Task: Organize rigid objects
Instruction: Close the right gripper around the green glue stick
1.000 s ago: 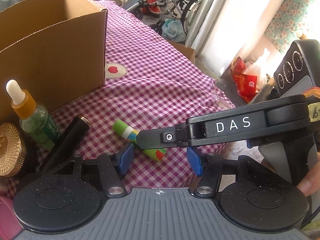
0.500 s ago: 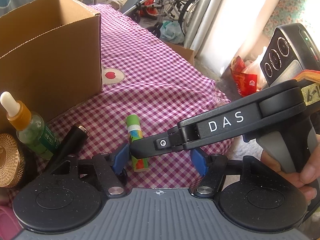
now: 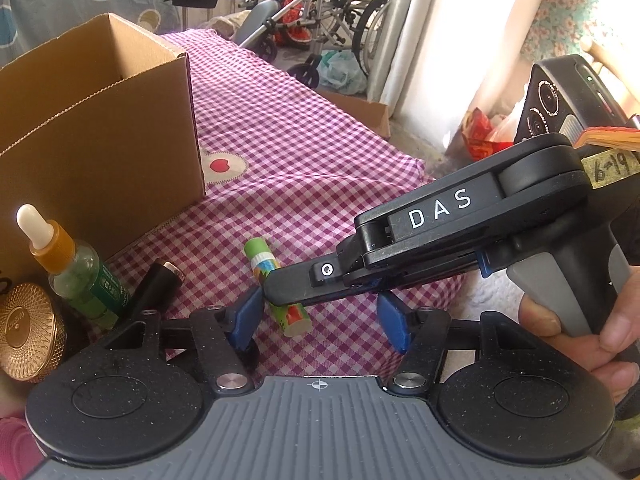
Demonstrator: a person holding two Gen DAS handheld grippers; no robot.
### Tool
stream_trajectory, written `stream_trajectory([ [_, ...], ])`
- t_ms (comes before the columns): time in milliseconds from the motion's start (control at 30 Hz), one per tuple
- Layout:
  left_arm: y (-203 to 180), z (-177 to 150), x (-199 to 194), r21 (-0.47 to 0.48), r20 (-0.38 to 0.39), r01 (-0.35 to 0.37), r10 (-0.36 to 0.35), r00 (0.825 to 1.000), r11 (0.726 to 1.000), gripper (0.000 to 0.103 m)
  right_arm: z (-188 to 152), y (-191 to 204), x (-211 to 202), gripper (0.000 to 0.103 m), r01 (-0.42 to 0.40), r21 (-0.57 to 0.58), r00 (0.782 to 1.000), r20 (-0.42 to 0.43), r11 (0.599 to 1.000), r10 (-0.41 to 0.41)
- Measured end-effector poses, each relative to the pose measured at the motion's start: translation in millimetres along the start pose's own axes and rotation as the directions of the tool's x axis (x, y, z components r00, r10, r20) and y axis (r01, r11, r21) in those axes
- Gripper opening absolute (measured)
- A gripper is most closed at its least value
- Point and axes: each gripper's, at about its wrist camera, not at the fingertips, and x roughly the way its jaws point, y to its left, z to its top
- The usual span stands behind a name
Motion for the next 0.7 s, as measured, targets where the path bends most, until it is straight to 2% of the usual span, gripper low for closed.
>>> stream_trajectory([
  [100,-2,2,-6,0.002,0.022,0.005,-0.005,1.000,1.000,0.062,-1,3,-6,0.018,-0.009,0.000,1.000,0.010,1.000,0.009],
  [300,1,-1,2,-0.025,-0.009,0.024,-0.024,1.000,0.999,0.062,-7,-2,-9,0.018,0.006,0.023,1.000,0.017,1.000,-0.006],
  [467,2,-5,-1,-0.024,-0.007,0.021,-0.021,1.000,1.000,0.054,-12,-10,-10,0.017,-0.024,0.055,0.999,0.032,0.998,0.022],
  [533,2,-7,-1,-0.014,-0.010,-0.001,0.001,1.000,1.000,0.041,-12,-11,-11,0.017,-0.024,0.059,0.999,0.038,0.998,0.022],
  [600,5,-7,1,-0.022,-0.020,-0.003,0.002,1.000,1.000,0.036,-12,-13,-10,0.017,-0.035,0.072,0.999,0.037,0.997,0.032],
  [700,9,-7,3,-0.042,-0.033,0.009,-0.010,0.999,0.999,0.034,-11,-17,-9,0.017,-0.035,0.080,0.999,0.035,0.996,0.033],
])
